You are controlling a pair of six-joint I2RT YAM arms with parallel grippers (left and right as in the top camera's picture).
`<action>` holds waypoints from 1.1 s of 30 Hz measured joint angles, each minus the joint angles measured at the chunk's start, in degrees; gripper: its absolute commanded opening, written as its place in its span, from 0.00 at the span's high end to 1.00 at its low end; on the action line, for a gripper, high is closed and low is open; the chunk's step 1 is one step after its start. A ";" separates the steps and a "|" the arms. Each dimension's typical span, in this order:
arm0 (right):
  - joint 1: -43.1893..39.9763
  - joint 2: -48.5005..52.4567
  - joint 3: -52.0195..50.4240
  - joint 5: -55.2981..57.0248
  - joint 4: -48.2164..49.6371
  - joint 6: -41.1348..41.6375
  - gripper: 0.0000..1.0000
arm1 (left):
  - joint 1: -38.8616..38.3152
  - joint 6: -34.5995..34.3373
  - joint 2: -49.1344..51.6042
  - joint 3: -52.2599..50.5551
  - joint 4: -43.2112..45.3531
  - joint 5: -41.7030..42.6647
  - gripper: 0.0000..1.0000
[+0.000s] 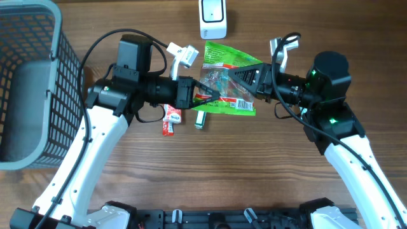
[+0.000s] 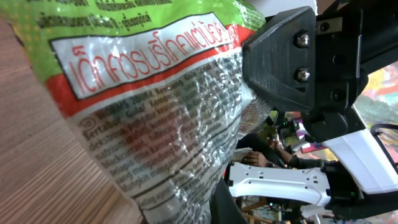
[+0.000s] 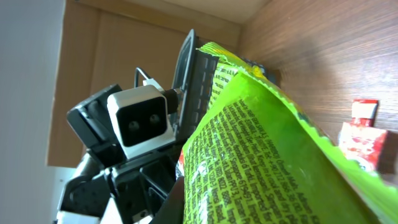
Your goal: Scan the item barcode
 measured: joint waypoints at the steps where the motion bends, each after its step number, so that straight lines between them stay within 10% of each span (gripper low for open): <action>1: 0.00 0.00 0.00 0.00 -0.85 -1.29 0.96 | 0.00 0.00 0.00 0.00 -0.37 0.02 0.96; 19: 0.44 -0.02 0.00 -0.02 -9.42 -21.27 0.96 | 2.05 0.02 0.11 -0.02 -5.79 1.99 0.96; 27: 0.48 -0.02 0.00 -0.74 -9.81 -23.85 0.77 | 3.04 0.02 0.11 -0.02 -6.14 2.16 0.96; 29: 0.48 -0.02 0.00 -0.96 -9.75 -24.35 0.95 | 3.52 0.04 0.11 -0.02 -6.14 2.19 0.96; 33: 0.13 -0.02 0.00 -1.44 -8.28 -24.48 0.96 | 3.74 0.31 0.11 -0.02 -7.06 2.19 0.96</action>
